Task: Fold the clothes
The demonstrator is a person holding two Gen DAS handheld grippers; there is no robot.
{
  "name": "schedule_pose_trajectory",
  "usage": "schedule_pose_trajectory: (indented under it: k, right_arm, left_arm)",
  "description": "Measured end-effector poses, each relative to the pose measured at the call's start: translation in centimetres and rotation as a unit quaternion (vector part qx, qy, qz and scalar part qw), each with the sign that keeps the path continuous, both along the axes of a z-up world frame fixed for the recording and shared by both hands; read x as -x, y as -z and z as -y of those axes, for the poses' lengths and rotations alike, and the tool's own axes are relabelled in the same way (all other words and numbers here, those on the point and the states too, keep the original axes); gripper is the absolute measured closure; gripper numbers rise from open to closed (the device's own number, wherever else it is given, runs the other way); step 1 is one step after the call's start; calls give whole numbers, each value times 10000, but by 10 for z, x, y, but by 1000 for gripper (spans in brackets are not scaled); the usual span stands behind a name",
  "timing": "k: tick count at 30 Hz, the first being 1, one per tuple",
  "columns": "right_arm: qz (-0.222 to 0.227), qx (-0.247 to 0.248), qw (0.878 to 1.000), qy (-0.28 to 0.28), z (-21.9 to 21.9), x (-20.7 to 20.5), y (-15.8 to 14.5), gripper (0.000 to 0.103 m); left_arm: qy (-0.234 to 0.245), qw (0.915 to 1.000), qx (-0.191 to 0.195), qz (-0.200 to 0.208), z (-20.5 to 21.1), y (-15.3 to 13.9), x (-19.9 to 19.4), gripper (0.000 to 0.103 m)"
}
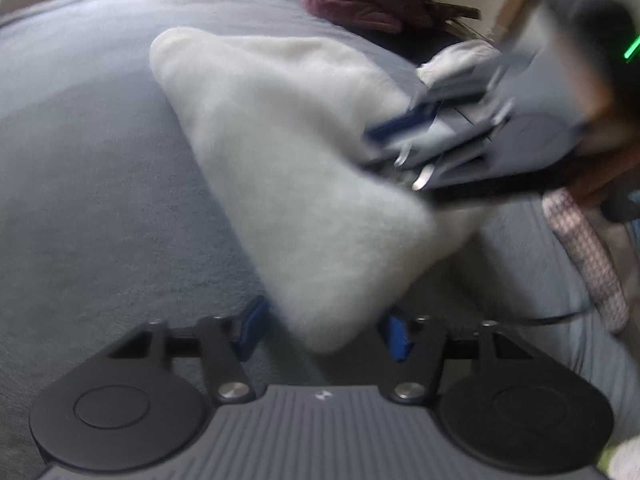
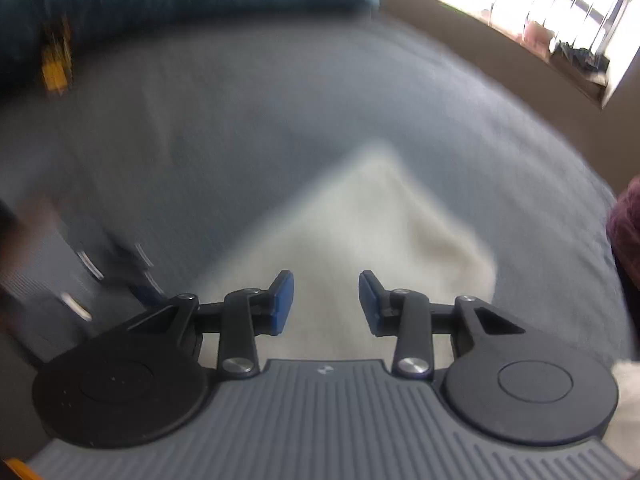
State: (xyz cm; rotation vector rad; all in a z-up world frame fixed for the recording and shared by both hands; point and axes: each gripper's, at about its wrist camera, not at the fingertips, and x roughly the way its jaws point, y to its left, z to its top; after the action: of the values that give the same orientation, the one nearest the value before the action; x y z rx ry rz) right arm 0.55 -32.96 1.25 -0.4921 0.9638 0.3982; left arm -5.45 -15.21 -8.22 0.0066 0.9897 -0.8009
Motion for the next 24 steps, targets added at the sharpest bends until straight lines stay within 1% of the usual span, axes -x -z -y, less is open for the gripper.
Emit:
schedule_pose_trajectory:
  k: [1, 2, 4, 5, 6, 7, 8, 10, 11, 13, 14, 16, 17, 19, 21, 22, 23, 24]
  right_arm:
    - [23, -228, 9997, 94, 12, 3, 9, 69]
    - [104, -538, 9983, 191, 24, 8, 14, 69]
    - [-127, -933, 9936, 620, 38, 2, 5, 69]
    - [-159, -939, 9933, 654, 39, 3, 2, 69]
    - [-123, -827, 9951, 532, 35, 7, 3, 69]
    - [-61, -706, 9968, 380, 32, 12, 3, 69]
    - [-55, -642, 9974, 322, 29, 14, 2, 69]
    - [-209, -589, 9973, 375, 28, -3, -4, 69]
    - [-253, -540, 9975, 384, 24, -6, -10, 68]
    - [-89, -399, 9987, 307, 16, -17, -23, 68]
    - [49, -455, 9987, 217, 10, -21, -34, 68]
    - [382, -732, 9965, 131, 0, -32, -54, 69]
    - [549, -875, 9946, 93, -5, -38, -64, 69]
    - [744, -1161, 9904, 62, -10, -46, -65, 70]
    - [372, -1134, 9927, 182, -9, -54, -32, 71]
    - [220, -1068, 9938, 237, -5, -54, -11, 71]
    - [79, -995, 9946, 289, 0, -52, 12, 71]
    - [-39, -1113, 9929, 408, 4, -56, 11, 71]
  left_arm:
    - [80, 9999, 105, 19, -5, -3, 2, 45]
    - [118, 9995, 297, 23, -12, -7, 3, 45]
    - [191, 9975, 686, 30, -26, -15, 4, 42]
    - [228, 9959, 879, 33, -33, -19, 4, 38]
    - [196, 9950, 976, 67, -36, -20, 2, 33]
    - [102, 9948, 1006, 95, -37, -20, -2, 32]
    - [-46, 9954, 953, 71, -35, -19, -8, 32]
    - [-263, 9946, 992, -180, -31, -13, -22, 33]
    - [-273, 9944, 986, -259, -27, -10, -27, 30]
    - [-248, 9949, 920, -339, -20, -4, -31, 30]
    - [-216, 9955, 861, -338, -17, -2, -30, 30]
    - [-240, 9959, 805, -329, -15, 2, -27, 30]
    - [-307, 9950, 851, -431, -15, 5, -29, 30]
    - [-414, 9919, 973, -705, -17, 11, -34, 30]
    - [-422, 9922, 938, -705, -14, 18, -37, 30]
    - [-428, 9929, 883, -666, -13, 19, -37, 30]
    - [-430, 9923, 932, -696, -14, 20, -38, 30]
    - [-424, 9921, 943, -717, -14, 21, -38, 30]
